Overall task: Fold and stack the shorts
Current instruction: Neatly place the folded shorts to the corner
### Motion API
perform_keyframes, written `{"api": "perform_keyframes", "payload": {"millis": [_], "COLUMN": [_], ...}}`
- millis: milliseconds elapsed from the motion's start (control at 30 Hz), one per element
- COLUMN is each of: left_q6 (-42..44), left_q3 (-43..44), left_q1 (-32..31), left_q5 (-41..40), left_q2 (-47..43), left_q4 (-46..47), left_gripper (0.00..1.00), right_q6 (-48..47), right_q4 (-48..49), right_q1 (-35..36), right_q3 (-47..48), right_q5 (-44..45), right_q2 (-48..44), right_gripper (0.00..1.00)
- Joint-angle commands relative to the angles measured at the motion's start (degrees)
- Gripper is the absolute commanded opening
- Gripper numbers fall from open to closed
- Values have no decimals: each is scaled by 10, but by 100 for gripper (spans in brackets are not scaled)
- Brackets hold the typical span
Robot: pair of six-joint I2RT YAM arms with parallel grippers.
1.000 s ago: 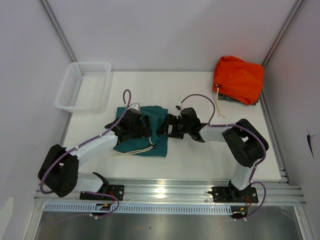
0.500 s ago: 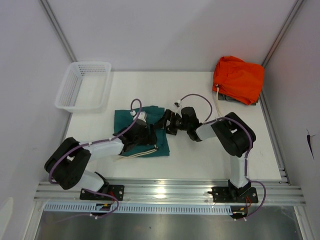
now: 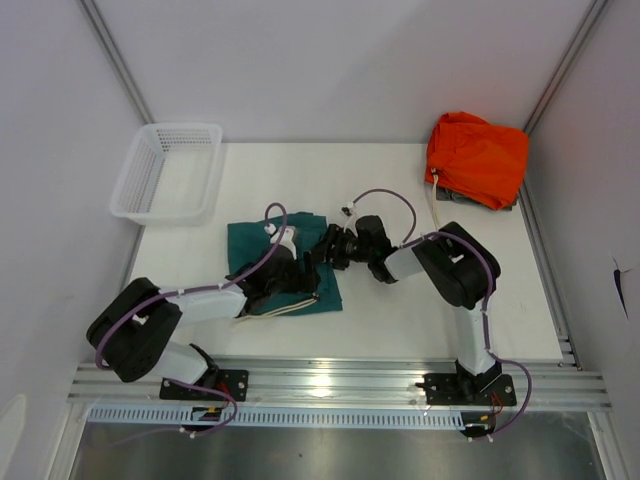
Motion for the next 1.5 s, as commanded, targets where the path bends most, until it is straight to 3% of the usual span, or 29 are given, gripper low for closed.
{"api": "perform_keyframes", "payload": {"millis": [0,200,267,367,400,467,533,767,933,1200,1467], "left_q6": [13,11,8,7,6,5,3,6,12,5,7], "left_q3": [-9,-17,-20,-22,-22,-20,-13,32,53,35,35], "left_q1": [-8,-8,-8,-8,-8,-8,-8,-8,-8,-8,-8], "left_q5": [31,54,61,66,67,69,70,67,64,70,94], "left_q2": [-11,-11,-11,-13,-20,-31,-62,-180,-226,-239,-233], "left_q4": [31,55,59,62,59,44,26,-105,-176,-180,-187], "left_gripper": [89,89,89,89,89,89,90,91,91,91,91], "right_q6": [-33,-38,-40,-50,-56,-81,-111,-241,-327,-402,-484], "right_q4": [-70,-54,-46,-62,-70,-110,-188,-370,-512,-630,-759], "right_q1": [18,37,37,34,31,18,8,-51,-112,-179,-213], "right_q3": [5,25,30,46,50,63,84,181,304,441,686], "right_q5": [14,21,22,31,36,49,70,109,68,93,133], "right_q2": [43,69,74,72,69,59,42,3,53,124,215], "right_gripper": [61,60,51,25,20,7,1,0,0,0,0]}}
